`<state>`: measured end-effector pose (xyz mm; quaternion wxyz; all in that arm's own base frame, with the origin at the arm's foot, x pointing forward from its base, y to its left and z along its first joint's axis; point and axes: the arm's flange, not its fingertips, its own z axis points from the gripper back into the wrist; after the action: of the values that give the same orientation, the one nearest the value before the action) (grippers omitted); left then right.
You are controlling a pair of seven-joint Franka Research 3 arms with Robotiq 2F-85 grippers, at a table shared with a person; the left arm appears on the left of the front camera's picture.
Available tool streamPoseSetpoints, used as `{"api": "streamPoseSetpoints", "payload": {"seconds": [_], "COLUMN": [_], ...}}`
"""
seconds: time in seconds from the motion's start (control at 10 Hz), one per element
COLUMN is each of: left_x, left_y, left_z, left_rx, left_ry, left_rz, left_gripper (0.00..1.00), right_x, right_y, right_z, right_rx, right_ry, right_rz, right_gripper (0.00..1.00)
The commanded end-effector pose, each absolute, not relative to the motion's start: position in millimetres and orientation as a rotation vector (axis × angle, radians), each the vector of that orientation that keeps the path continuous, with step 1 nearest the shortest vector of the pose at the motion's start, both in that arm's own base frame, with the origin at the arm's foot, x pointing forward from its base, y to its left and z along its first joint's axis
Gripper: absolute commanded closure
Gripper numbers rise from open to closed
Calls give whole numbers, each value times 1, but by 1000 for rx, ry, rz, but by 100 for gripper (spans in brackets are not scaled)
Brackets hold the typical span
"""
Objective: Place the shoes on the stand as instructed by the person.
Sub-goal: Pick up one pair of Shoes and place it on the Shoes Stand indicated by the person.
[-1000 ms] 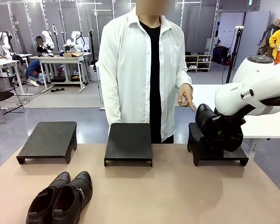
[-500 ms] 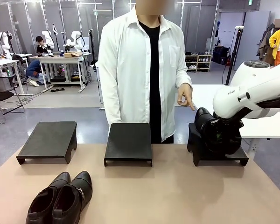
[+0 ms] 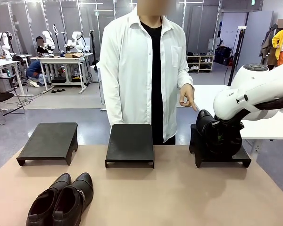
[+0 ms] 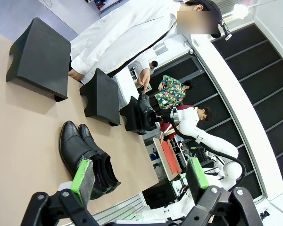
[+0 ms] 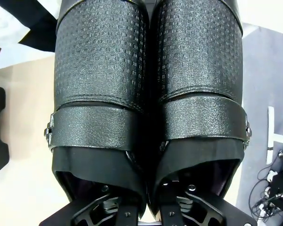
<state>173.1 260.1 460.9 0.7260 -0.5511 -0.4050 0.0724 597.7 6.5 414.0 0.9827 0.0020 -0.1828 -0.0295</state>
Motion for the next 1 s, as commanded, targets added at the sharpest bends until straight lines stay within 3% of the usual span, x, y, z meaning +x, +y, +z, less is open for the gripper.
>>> {"api": "streamPoseSetpoints", "payload": {"seconds": [0.0,0.4,0.5,0.9], "left_x": [175,175,175,175], "left_y": [263,263,263,263], "left_z": [462,462,462,462], "left_rx": [-1223,-1223,-1223,-1223], "left_ry": [-916,-916,-916,-916], "left_rz": [139,139,139,139], "left_gripper": [0,0,0,0], "right_x": [610,616,616,614], "right_y": [7,3,3,3], "right_z": [418,411,410,409], "right_rx": [-3,32,29,28], "right_ry": [-426,-402,-405,-402], "right_rz": [-72,-91,-96,-109], "right_gripper": [90,90,85,13]}}
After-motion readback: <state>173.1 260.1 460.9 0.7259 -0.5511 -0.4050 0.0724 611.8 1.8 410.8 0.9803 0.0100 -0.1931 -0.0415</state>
